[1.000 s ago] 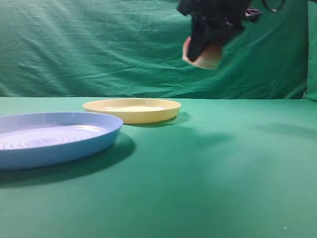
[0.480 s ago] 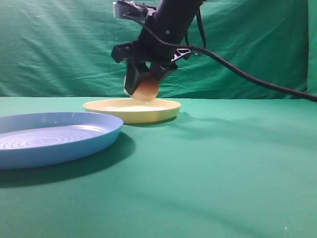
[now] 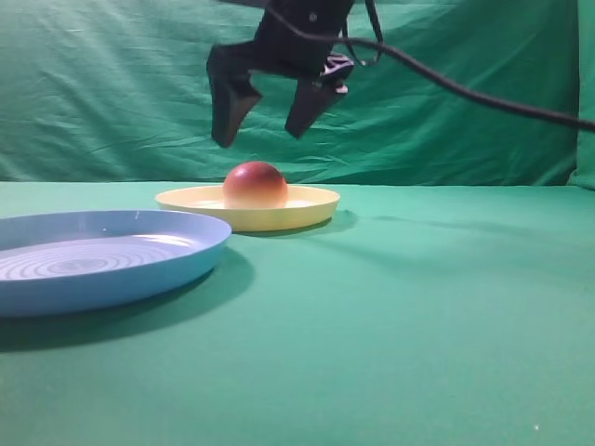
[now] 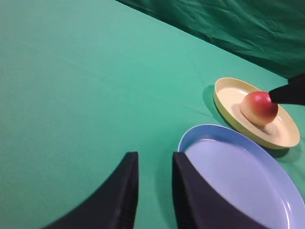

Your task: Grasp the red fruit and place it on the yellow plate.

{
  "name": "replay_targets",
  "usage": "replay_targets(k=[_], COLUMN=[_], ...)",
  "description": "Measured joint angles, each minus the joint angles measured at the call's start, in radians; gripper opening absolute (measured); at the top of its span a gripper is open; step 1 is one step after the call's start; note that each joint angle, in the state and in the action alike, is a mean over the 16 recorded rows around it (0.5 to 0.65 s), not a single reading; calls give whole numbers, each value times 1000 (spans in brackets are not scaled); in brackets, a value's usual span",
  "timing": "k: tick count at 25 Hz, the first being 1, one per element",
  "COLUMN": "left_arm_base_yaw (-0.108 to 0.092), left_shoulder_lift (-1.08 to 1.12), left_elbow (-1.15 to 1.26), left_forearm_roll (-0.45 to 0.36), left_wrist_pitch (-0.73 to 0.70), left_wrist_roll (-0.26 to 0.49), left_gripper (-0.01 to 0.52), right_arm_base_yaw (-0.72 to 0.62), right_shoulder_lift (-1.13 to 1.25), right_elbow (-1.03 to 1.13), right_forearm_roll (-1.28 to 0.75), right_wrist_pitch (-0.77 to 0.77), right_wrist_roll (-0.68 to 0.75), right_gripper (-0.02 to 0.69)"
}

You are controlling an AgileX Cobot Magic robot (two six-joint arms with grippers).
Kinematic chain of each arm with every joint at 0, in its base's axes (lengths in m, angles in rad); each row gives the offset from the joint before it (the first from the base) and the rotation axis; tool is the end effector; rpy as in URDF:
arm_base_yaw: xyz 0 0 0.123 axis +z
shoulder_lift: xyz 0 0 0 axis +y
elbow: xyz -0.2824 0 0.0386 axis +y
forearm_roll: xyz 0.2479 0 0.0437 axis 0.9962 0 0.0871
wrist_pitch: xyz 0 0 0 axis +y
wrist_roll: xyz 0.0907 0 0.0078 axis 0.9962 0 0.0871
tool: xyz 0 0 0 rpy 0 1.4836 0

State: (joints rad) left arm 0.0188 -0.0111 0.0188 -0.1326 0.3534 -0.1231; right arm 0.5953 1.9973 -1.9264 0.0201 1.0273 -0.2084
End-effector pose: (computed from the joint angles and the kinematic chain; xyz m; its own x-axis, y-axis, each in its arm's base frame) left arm 0.0531 -0.0032 0.1758 -0.2657 -0.2499 -0.9311 -0.0411 0.9679 -0.2480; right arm 0.3722 0.2540 0.3130 -0.5761 -0.6277 -0.5236 -0.6951 0.7132 -0.0902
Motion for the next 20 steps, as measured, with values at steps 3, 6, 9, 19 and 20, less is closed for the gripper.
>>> replay_targets(k=[3,6,9,19,20], left_arm_base_yaw=[0,0,0,0,0], left_shoulder_lift=[0,0,0,0,0], left_elbow=[0,0,0,0,0], left_forearm_roll=[0,0,0,0,0], left_wrist_pitch=[0,0,0,0,0], left_wrist_roll=[0,0,0,0,0], left_gripper=[157,157,157,157,157], right_arm_base_yaw=[0,0,0,0,0], right_shoulder_lift=[-81,-180,-298,-778,-828], right_elbow=[14,77,185,721,774], right_forearm_roll=[5,24,48,121,124], right_wrist_pitch=[78,105,77,-199,-222], right_wrist_roll=[25,49,70,80,80], right_gripper=[110,31,3,0,0])
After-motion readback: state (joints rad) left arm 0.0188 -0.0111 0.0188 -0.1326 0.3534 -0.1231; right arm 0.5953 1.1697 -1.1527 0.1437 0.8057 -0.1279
